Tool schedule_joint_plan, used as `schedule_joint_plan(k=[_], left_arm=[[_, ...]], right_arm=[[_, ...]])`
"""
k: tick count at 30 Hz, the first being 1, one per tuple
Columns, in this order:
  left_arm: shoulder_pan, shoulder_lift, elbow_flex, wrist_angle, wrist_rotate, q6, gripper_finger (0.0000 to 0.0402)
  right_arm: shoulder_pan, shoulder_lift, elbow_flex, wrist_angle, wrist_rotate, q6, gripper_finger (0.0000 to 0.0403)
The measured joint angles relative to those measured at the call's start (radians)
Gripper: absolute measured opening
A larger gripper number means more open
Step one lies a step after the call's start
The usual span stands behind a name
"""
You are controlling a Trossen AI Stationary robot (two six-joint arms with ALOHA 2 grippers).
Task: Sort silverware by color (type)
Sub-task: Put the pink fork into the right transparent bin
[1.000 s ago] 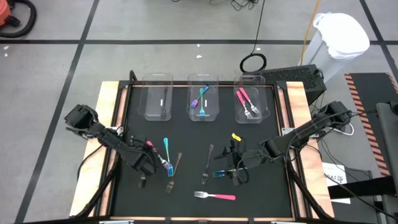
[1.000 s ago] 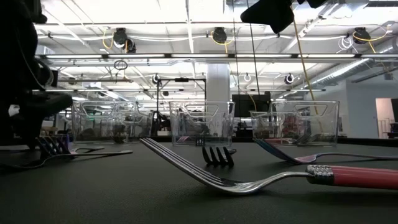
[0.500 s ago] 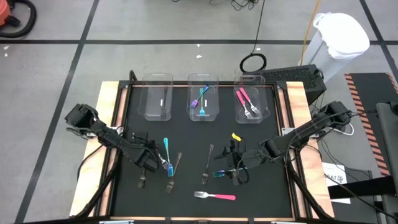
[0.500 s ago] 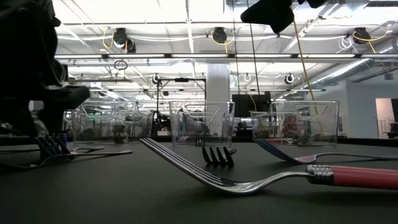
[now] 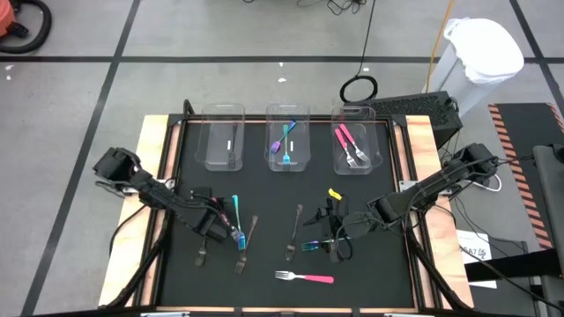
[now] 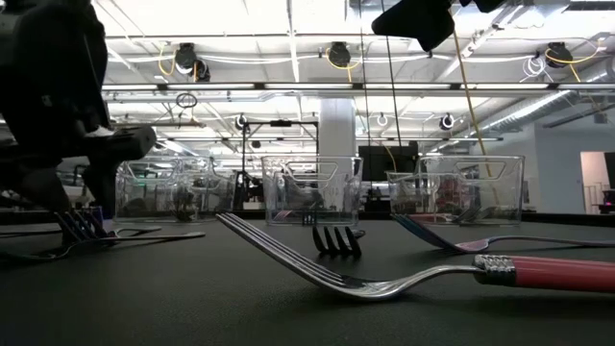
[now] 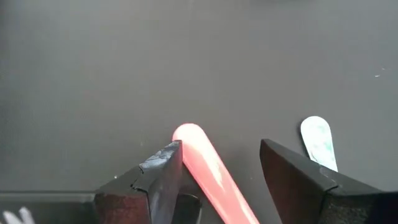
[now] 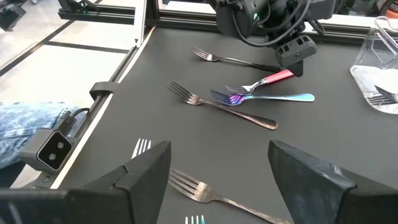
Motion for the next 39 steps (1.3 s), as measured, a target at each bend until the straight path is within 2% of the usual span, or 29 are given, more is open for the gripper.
schedule_joint_plan(k=[5,13,18,23,27,35,39], left_arm=[[0.017,0.032,0.000,0.056,0.027,0.000,0.0217],[0.018,0.044,0.001,0.072,0.016,0.011,0.0217],[0.038,0.047,0.000,0.107,-0.013,0.123,0.0217],[0.073,0.045,0.000,0.162,0.002,0.261,0.0211],[0.092,0.044,0.000,0.165,0.022,0.312,0.0182],[0.095,0.044,0.000,0.180,0.017,0.343,0.0085],[0.094,0.044,0.000,0.180,0.009,0.341,0.0059]], right_arm=[[0.000,0.000,0.000,0.000,0.000,0.000,0.0265],[0.000,0.000,0.000,0.000,0.000,0.000,0.0265],[0.000,0.000,0.000,0.000,0.000,0.000,0.0265],[0.000,0.000,0.000,0.000,0.000,0.000,0.0265],[0.000,0.000,0.000,0.000,0.000,0.000,0.0265],[0.000,0.000,0.000,0.000,0.000,-0.015,0.0265],[0.000,0.000,0.000,0.000,0.000,-0.016,0.0265]])
